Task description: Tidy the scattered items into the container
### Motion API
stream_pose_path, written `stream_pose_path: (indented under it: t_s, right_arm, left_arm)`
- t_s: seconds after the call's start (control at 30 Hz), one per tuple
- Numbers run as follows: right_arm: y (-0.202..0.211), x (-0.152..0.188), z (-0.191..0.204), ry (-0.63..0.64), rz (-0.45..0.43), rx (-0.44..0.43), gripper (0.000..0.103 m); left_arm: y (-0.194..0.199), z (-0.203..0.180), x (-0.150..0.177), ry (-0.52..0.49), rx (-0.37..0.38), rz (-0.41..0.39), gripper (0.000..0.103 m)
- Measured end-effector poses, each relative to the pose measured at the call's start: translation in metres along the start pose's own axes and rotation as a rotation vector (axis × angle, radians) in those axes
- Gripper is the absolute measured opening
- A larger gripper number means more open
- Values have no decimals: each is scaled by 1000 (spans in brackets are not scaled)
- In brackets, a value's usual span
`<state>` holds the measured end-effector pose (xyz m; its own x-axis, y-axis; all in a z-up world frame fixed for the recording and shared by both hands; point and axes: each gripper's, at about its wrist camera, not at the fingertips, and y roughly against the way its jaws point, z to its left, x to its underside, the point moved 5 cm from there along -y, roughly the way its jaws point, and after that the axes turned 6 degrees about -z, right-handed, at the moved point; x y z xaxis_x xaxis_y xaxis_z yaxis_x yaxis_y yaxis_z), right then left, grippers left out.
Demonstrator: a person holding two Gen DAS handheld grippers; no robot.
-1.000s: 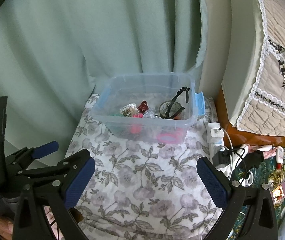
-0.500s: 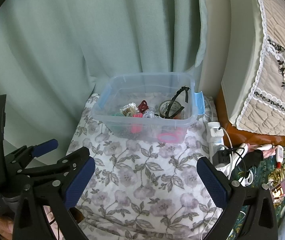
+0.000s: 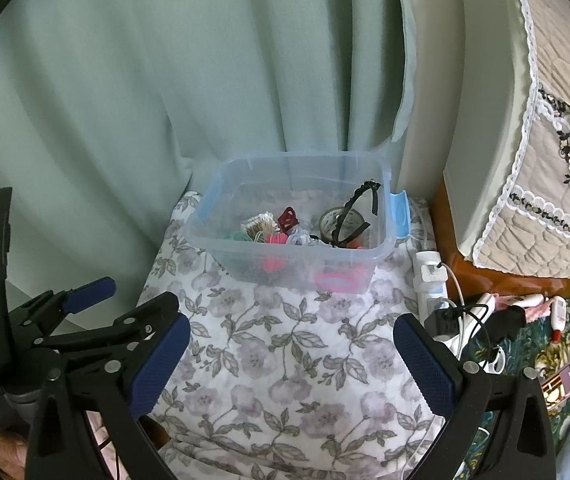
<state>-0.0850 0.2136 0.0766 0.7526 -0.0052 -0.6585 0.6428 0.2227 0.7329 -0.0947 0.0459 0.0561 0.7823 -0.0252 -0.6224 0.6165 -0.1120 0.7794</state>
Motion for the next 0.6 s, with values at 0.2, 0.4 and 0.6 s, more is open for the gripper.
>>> stream_pose_path:
  t_s: [0.2,0.4,0.6]
  right_arm:
    - [1,-5,2,4,-9,4,103]
    - [3,-7,5,11,-16,1,103]
    - [3,-8,8,14,-17,0,103]
  left_arm:
    - [2,2,-3,7,4,-11,83]
    - [5,3,-7,2,-2,-34,83]
    - [6,5,-7,8,-3,-35,83]
